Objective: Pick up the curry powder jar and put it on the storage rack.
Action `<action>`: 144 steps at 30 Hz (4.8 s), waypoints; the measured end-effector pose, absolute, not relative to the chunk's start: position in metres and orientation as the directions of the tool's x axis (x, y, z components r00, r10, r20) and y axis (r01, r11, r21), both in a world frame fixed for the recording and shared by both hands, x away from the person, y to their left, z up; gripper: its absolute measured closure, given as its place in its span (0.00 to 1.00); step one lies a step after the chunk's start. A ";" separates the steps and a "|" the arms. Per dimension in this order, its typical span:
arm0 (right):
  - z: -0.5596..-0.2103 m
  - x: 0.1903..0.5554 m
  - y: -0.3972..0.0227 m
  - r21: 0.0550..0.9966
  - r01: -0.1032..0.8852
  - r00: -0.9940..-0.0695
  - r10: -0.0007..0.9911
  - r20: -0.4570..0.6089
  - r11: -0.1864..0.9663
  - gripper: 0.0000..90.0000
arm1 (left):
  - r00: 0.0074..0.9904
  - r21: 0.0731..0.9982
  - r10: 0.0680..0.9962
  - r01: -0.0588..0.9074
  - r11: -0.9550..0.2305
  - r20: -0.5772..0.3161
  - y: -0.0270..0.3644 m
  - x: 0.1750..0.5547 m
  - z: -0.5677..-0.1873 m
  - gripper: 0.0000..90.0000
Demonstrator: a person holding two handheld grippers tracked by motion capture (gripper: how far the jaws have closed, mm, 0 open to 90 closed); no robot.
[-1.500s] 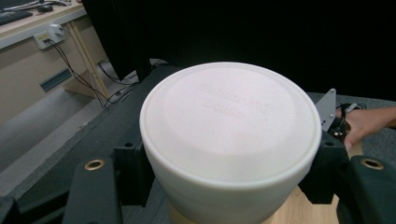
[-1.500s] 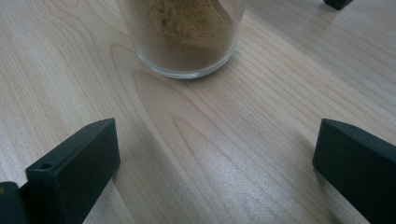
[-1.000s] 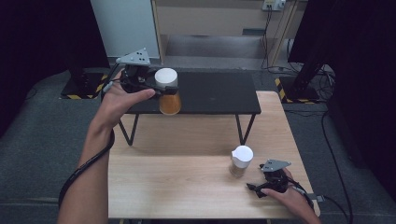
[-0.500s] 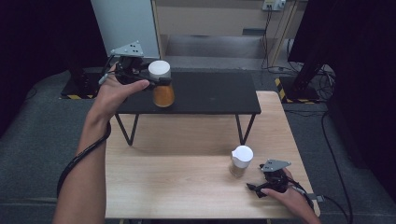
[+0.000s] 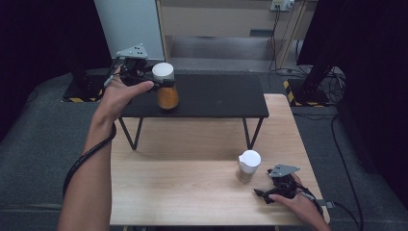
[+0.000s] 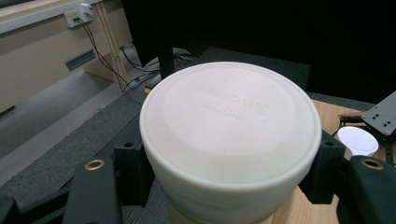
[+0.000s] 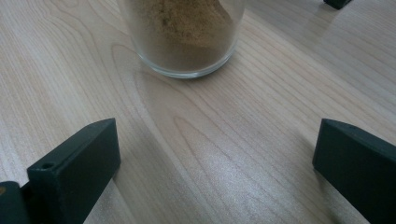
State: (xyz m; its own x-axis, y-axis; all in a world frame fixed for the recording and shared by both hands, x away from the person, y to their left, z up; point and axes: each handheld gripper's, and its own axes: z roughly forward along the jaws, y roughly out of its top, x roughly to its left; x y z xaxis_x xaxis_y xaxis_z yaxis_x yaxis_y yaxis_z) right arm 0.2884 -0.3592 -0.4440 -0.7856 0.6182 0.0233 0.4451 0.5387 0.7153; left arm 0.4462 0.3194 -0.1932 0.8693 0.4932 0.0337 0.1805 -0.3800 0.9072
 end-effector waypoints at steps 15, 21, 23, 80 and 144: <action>-0.444 0.288 -0.359 0.715 0.445 -0.786 0.618 0.023 0.539 0.02 | 0.861 0.905 0.509 0.208 -0.370 0.010 0.323 0.452 -0.203 0.36; -0.444 0.288 -0.359 0.715 0.445 -0.786 0.618 0.023 0.539 0.02 | 0.859 0.907 0.511 0.217 -0.360 -0.003 0.324 0.454 -0.205 0.36; -0.444 0.288 -0.359 0.715 0.445 -0.786 0.618 0.023 0.539 0.02 | 0.860 0.906 0.511 0.218 -0.362 -0.003 0.323 0.454 -0.204 0.36; -0.444 0.288 -0.359 0.714 0.447 -0.785 0.620 0.023 0.539 0.02 | 0.800 0.864 0.583 0.187 -0.468 0.142 0.295 0.288 -0.305 0.04; -0.444 0.287 -0.358 0.713 0.449 -0.782 0.622 0.023 0.538 0.02 | 0.774 0.697 0.633 0.461 -0.549 -0.014 0.229 0.298 -0.440 0.00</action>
State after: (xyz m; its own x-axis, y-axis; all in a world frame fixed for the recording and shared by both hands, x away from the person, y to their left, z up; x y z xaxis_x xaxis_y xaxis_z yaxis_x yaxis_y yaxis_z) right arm 0.2874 -0.3585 -0.4435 -0.7824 0.6224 0.0234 0.4494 0.5381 0.7131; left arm 0.2977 0.2289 -0.4398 0.7743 0.6327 -0.0142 0.4611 -0.5486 0.6974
